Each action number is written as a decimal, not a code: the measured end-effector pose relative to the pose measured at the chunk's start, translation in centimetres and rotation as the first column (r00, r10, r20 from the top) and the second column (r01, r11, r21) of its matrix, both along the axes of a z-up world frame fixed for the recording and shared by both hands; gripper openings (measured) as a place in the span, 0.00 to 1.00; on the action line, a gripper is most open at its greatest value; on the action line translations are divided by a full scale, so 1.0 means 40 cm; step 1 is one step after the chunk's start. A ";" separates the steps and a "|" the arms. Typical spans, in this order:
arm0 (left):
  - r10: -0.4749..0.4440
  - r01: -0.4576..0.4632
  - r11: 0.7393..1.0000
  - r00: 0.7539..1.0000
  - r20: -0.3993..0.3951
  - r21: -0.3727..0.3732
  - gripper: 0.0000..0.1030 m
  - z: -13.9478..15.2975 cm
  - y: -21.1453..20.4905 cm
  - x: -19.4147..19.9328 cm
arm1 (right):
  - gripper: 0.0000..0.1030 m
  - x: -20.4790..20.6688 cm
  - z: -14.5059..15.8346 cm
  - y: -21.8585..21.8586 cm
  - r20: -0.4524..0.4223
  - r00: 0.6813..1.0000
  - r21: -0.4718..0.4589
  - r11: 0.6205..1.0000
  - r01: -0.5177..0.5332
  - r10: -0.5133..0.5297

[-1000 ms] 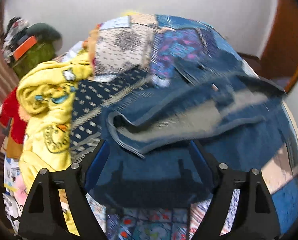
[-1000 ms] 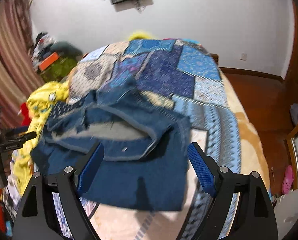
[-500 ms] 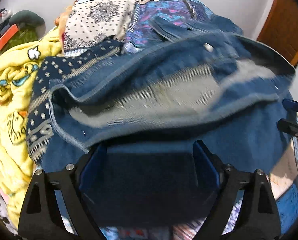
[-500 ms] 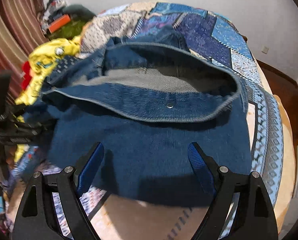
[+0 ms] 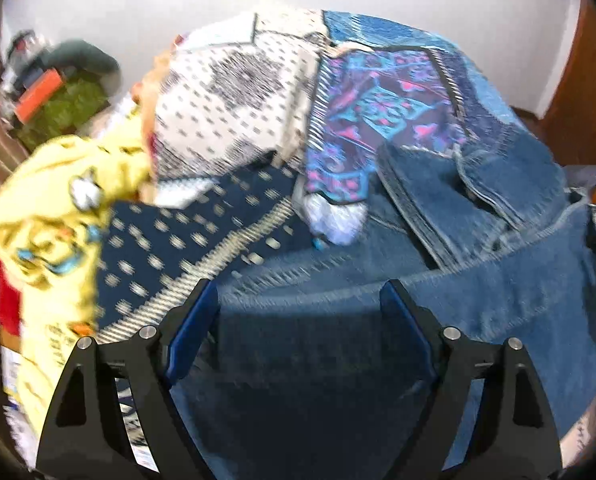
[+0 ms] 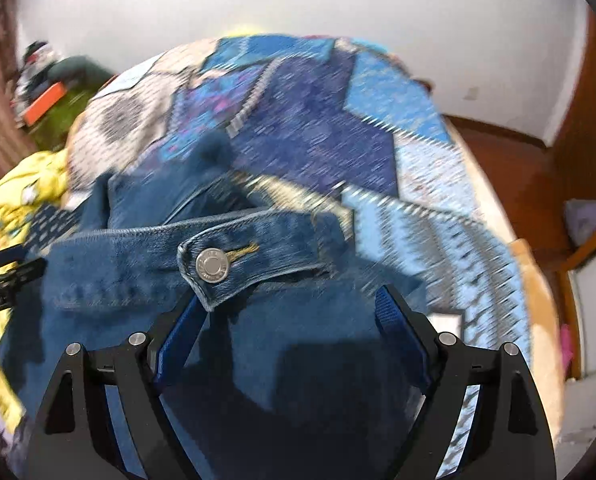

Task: Fold large clothes
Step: 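Lower the folded hem onto the jacket and open both tools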

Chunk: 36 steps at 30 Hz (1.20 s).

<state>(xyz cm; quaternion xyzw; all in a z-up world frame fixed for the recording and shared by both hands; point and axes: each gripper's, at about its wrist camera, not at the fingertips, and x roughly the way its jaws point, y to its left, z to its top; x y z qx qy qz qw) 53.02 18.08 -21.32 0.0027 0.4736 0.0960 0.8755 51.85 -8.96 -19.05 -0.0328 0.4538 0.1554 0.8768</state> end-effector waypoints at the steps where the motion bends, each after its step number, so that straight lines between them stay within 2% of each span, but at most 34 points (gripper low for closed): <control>1: 0.018 -0.019 0.999 1.000 0.023 0.033 0.82 0.015 0.004 -0.006 | 0.81 -0.007 0.005 -0.001 0.008 1.000 -0.004 1.000 0.008 -0.008; 3: 0.034 -0.037 0.998 0.996 0.079 0.042 0.82 0.046 0.019 -0.033 | 0.81 -0.040 0.027 0.007 0.052 0.999 -0.023 1.000 -0.003 0.004; 7: 0.060 -0.055 0.998 0.983 0.175 -0.030 0.83 0.109 0.074 -0.124 | 0.81 -0.108 0.071 0.018 0.131 0.989 -0.064 0.996 -0.055 0.063; 11: 0.036 -0.031 0.999 0.978 0.204 -0.025 0.83 0.134 0.098 -0.223 | 0.81 -0.176 0.090 0.022 0.130 0.984 -0.030 0.993 -0.116 0.119; 15: 0.018 -0.009 0.999 0.975 0.222 -0.044 0.84 0.126 0.109 -0.356 | 0.81 -0.241 0.078 0.032 0.093 0.981 -0.017 0.985 -0.172 0.173; 17: 0.036 -0.017 0.996 0.974 0.222 -0.085 0.87 0.107 0.114 -0.412 | 0.81 -0.276 0.067 0.035 0.084 0.980 -0.009 0.983 -0.183 0.183; 20: 0.079 -0.040 0.979 0.977 0.197 -0.198 0.89 0.059 0.128 -0.485 | 0.81 -0.312 0.042 0.046 0.059 0.977 -0.010 0.979 -0.204 0.205; 23: 0.128 -0.079 0.938 0.984 0.124 -0.337 0.89 -0.010 0.134 -0.527 | 0.81 -0.325 0.013 0.059 0.024 0.978 -0.012 0.979 -0.205 0.205; 26: 0.172 -0.107 0.863 0.981 0.088 -0.495 0.89 -0.083 0.132 -0.562 | 0.81 -0.331 -0.019 0.073 -0.027 0.978 -0.007 0.978 -0.207 0.207; 28: 0.230 -0.156 0.813 0.971 0.063 -0.561 0.89 -0.125 0.133 -0.576 | 0.81 -0.331 -0.043 0.081 -0.063 0.976 -0.017 0.978 -0.209 0.207; 31: 0.250 -0.169 0.743 0.968 0.034 -0.647 0.88 -0.174 0.136 -0.568 | 0.83 -0.331 -0.078 0.089 -0.091 0.972 -0.041 0.975 -0.220 0.215; 33: 0.234 -0.153 0.708 0.972 0.024 -0.689 0.88 -0.196 0.136 -0.551 | 0.87 -0.332 -0.084 0.091 -0.085 0.970 -0.048 0.972 -0.230 0.226; 36: 0.246 -0.141 0.669 0.969 0.038 -0.730 0.88 -0.222 0.146 -0.522 | 0.95 -0.329 -0.085 0.094 -0.086 0.969 -0.037 0.971 -0.236 0.232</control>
